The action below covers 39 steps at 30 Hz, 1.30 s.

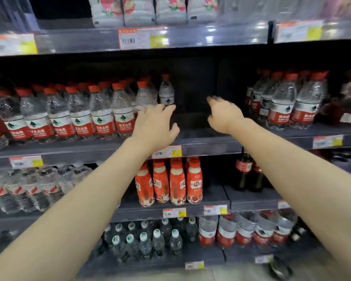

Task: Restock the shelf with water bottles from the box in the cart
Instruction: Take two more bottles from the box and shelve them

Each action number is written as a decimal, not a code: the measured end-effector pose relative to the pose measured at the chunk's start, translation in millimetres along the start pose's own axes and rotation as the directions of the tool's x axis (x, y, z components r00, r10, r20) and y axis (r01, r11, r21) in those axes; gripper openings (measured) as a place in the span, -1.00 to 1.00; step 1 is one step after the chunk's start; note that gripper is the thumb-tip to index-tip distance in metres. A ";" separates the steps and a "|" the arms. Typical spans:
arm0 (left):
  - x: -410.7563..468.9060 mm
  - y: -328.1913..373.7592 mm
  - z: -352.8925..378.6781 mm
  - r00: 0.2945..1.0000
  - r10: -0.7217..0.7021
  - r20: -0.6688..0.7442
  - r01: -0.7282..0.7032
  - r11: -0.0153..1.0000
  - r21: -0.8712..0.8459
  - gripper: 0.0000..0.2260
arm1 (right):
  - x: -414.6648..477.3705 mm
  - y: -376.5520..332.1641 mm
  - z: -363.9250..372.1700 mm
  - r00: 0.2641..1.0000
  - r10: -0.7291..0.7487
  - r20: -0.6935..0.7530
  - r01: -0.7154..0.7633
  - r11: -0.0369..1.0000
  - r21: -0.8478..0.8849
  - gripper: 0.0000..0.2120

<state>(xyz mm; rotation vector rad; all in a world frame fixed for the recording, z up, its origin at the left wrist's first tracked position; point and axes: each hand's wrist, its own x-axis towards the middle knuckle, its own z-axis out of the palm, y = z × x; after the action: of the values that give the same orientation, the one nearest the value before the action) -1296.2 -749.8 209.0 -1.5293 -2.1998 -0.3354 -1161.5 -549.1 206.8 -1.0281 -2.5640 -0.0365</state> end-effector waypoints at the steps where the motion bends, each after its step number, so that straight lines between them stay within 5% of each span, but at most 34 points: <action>1: 2.8 4.8 -4.8 0.999 -0.013 0.044 0.012 1.000 0.013 -0.44 | -3.2 0.9 -7.0 1.000 -0.001 0.015 0.002 0.999 -0.041 -0.33; 13: 3.3 45.9 -141.6 0.953 0.002 0.304 -0.004 1.000 0.008 -0.39 | -79.4 -34.9 -149.9 0.966 0.030 0.257 -0.040 0.999 0.032 -0.52; 20: 2.3 113.6 -272.9 0.930 0.085 0.357 -0.055 0.994 -0.094 -0.36 | -152.8 -13.4 -302.6 0.933 0.145 0.329 -0.087 0.979 -0.185 -0.69; 28: -7.3 252.0 -345.6 0.916 0.229 0.330 -0.182 0.969 -0.168 -0.43 | -248.9 90.3 -401.5 0.898 0.286 0.335 -0.246 0.956 -0.159 -0.56; 39: -34.6 500.5 -346.6 0.852 0.329 0.406 -0.226 0.932 -0.283 -0.50 | -399.3 296.5 -472.8 0.771 0.437 0.463 -0.399 0.899 -0.182 -0.50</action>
<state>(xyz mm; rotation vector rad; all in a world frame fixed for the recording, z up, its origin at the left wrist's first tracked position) -745.5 -748.9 470.8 -2.2129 -2.2761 -0.1497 -540.4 -672.3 471.2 -1.8250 -2.7008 0.2940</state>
